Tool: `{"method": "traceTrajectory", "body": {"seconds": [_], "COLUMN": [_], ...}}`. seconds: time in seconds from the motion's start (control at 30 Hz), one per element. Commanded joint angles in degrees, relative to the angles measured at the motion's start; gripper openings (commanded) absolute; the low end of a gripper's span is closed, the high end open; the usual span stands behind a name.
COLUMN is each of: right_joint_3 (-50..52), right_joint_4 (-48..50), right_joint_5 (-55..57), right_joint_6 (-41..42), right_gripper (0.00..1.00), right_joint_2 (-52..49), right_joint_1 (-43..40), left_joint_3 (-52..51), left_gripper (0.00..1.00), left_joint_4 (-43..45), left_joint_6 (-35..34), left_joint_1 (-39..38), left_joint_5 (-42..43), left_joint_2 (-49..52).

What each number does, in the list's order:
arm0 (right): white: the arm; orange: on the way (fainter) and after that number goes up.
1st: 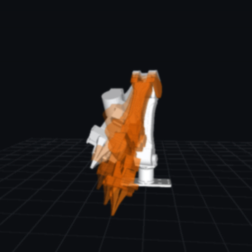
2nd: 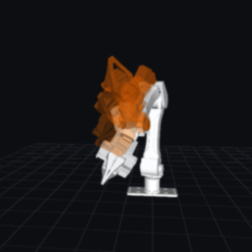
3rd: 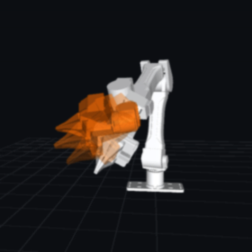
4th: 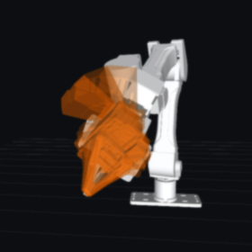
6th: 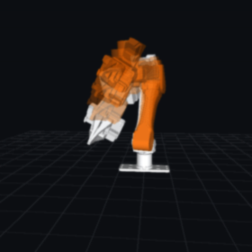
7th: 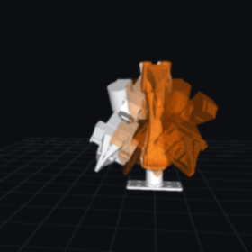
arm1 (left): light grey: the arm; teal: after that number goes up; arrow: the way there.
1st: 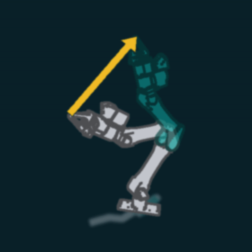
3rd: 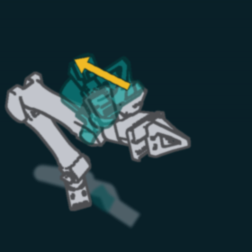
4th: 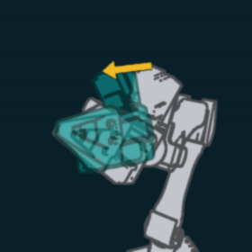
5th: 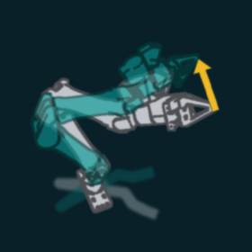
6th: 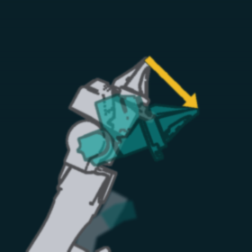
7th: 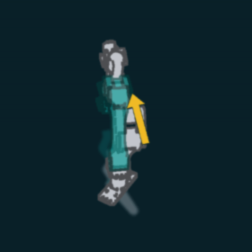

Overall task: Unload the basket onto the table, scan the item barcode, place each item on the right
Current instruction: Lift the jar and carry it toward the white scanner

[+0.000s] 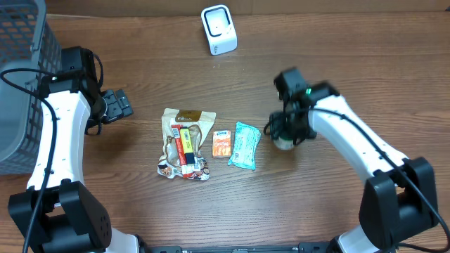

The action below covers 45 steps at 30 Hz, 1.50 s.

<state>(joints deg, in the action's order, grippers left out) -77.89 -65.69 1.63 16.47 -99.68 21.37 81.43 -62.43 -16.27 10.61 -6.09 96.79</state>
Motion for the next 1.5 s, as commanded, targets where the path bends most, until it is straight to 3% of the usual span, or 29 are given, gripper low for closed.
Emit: {"method": "traceTrajectory", "body": {"seconds": [0.0,0.2,0.27,0.3,0.33,0.53,0.57,0.6,0.63,0.73,0.9,1.13,1.47], "right_joint_3": [-9.1,-13.8,-13.7,-13.7,-13.7,-13.6,-13.6,-13.6,-13.6,-13.6,-13.6,-13.6,-13.6], "right_joint_4": [-5.6,-15.0,-16.0,-16.3,-17.0,-20.6,-20.6,-20.6,-20.6,-20.0,-20.1,-24.7,-26.5], "right_joint_5": [-3.5,-17.5,-21.3,-22.9,-24.2,-34.0,-35.6,-38.2,-39.5,-40.1,-40.2,-40.4,-43.1], "right_joint_6": [0.0,-0.1,0.0,0.0,0.0,0.2,0.2,0.2,0.3,4.6,14.7,29.8,30.2], "right_gripper": [0.37,0.36,0.26,0.14,0.13,0.13,0.15,0.29,0.3,0.3,0.15,0.14,0.04], "right_joint_2": [0.7,0.7,0.7,0.7,0.7,0.7,0.7,0.7,0.7,0.7,0.7,0.7,0.7], "right_joint_1": [-0.2,-0.2,-0.2,-0.2,-0.2,-0.2,-0.2,-0.2,-0.2,-0.2,-0.2,-0.2,-0.2], "left_joint_3": [0.8,0.8,0.8,0.8,0.8,0.8,0.8,0.8,0.8,0.8,0.8,0.8,0.8], "left_gripper": [1.0,1.0,1.0,1.0,1.0,1.0,1.0,1.0,1.0,1.0,1.0,1.0,1.0], "left_joint_4": [-0.1,-0.1,-0.1,-0.1,-0.1,-0.1,-0.1,-0.1,-0.1,-0.1,-0.1,-0.1,-0.1], "left_joint_6": [0.9,0.9,0.9,0.9,0.9,0.9,0.9,0.9,0.9,0.9,0.9,0.9,0.9], "left_joint_1": [0.1,0.1,0.1,0.1,0.1,0.1,0.1,0.1,0.1,0.1,0.1,0.1,0.1], "left_joint_5": [-0.1,-0.1,-0.1,-0.1,-0.1,-0.1,-0.1,-0.1,-0.1,0.0,-0.1,-0.1,-0.1], "left_joint_2": [0.5,0.5,0.5,0.5,0.5,0.5,0.5,0.5,0.5,0.5,0.5,0.5,0.5]}}
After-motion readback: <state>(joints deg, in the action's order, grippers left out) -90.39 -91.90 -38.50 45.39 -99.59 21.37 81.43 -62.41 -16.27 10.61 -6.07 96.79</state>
